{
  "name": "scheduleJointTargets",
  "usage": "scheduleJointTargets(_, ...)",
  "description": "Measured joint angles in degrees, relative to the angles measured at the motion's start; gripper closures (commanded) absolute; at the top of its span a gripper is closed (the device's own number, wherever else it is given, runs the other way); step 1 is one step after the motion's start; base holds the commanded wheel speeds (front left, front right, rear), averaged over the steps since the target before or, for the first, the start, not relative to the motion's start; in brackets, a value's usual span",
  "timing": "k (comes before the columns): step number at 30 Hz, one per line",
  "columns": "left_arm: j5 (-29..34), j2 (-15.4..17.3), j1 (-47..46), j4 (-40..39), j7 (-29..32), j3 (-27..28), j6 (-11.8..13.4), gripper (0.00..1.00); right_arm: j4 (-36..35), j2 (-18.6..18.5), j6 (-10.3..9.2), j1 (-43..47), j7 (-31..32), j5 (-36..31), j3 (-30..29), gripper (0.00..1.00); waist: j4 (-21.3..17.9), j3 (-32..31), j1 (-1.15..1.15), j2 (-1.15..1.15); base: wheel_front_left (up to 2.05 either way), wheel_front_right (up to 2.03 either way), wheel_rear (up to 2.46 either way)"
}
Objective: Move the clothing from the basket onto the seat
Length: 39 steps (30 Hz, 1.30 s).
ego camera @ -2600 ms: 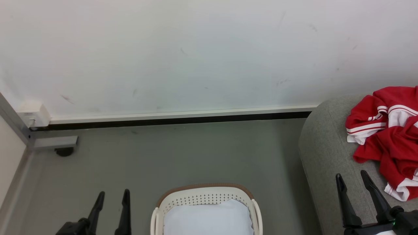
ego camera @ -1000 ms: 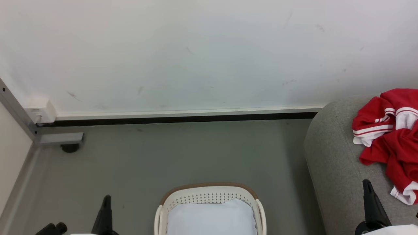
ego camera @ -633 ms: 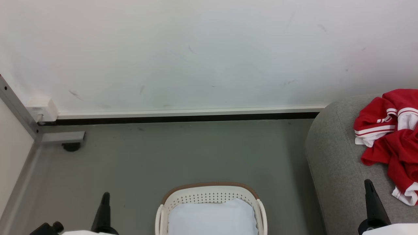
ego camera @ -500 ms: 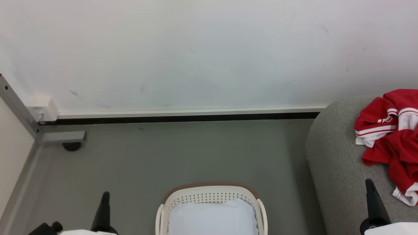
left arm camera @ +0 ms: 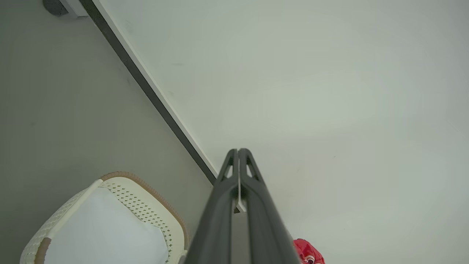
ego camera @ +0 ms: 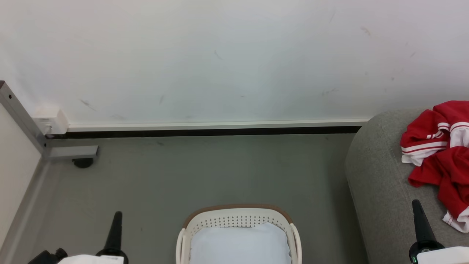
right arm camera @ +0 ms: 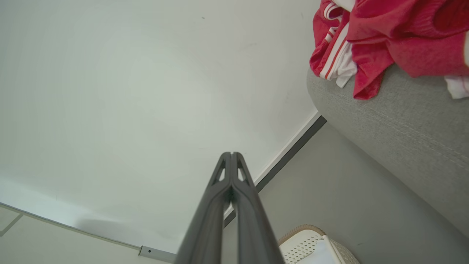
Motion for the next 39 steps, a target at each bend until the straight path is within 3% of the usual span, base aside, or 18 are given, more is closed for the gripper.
scheduleJointTargets(39, -19.3, 0.1, -2.0, -0.1, 5.2, 1.3, -0.3, 1.0, 0.9, 1.5, 0.0, -1.8, 5.2, 17.4, -3.4, 1.0, 1.3, 0.4, 0.0, 0.0, 0.0, 0.0, 0.0)
